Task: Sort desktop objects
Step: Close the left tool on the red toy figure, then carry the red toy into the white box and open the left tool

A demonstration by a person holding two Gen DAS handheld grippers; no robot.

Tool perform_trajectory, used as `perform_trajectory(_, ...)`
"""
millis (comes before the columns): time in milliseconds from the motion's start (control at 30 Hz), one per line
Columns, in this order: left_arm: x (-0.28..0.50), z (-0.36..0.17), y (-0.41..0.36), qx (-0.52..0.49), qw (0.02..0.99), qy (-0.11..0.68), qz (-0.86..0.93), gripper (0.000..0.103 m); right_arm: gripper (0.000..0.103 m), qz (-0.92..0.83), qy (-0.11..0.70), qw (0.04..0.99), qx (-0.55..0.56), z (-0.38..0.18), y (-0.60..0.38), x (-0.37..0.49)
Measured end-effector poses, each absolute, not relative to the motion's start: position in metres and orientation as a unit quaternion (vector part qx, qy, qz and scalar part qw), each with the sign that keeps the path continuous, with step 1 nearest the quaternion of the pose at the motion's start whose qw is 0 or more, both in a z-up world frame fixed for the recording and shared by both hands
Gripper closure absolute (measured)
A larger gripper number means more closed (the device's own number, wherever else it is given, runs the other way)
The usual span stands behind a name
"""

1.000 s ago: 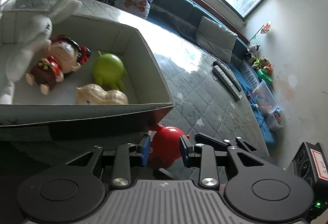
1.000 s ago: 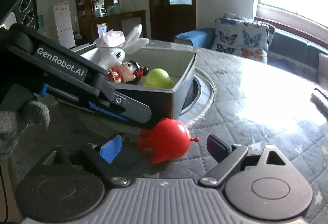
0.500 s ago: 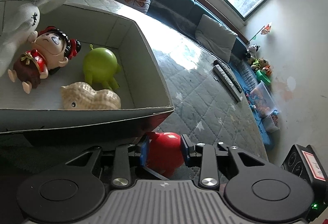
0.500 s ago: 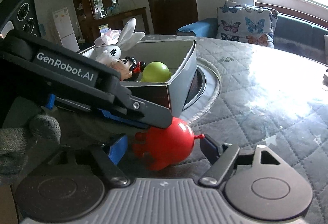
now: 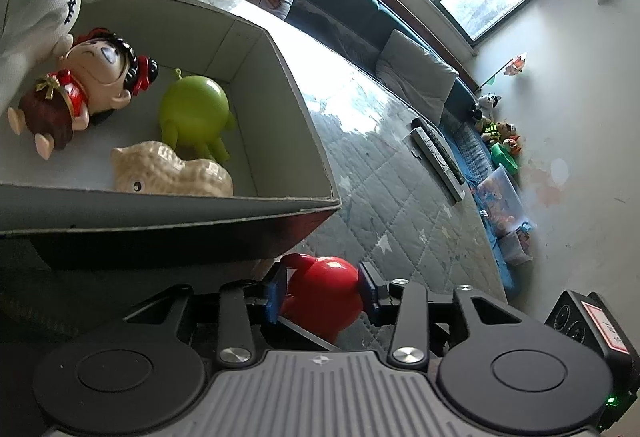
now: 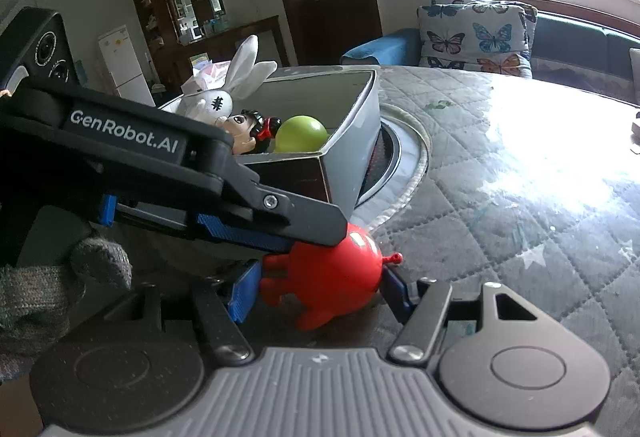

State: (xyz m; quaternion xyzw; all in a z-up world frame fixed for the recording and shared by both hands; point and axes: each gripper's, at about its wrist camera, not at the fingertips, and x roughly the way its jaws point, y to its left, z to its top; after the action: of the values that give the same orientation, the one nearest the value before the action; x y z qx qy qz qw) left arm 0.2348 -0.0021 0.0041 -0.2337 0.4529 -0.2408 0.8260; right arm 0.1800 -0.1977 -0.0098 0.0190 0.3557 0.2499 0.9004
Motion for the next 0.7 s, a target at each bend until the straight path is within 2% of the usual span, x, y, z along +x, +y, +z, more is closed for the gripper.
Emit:
perform_trajectory(333, 0.218, 0.025, 0.007, -0.229, 0.831, 0.441, -0.252, 0.060, 0.038, 0.256, 0.335, 0.907, 0.009, 0.008, -0.188, 0.161)
perform_trajectory(700, 0.205, 0.068, 0.039, -0.227, 0.858, 0.389, -0.246, 0.060, 0.038, 0.286, 0.289, 0.913, -0.026, 0.049, -0.152, 0.158)
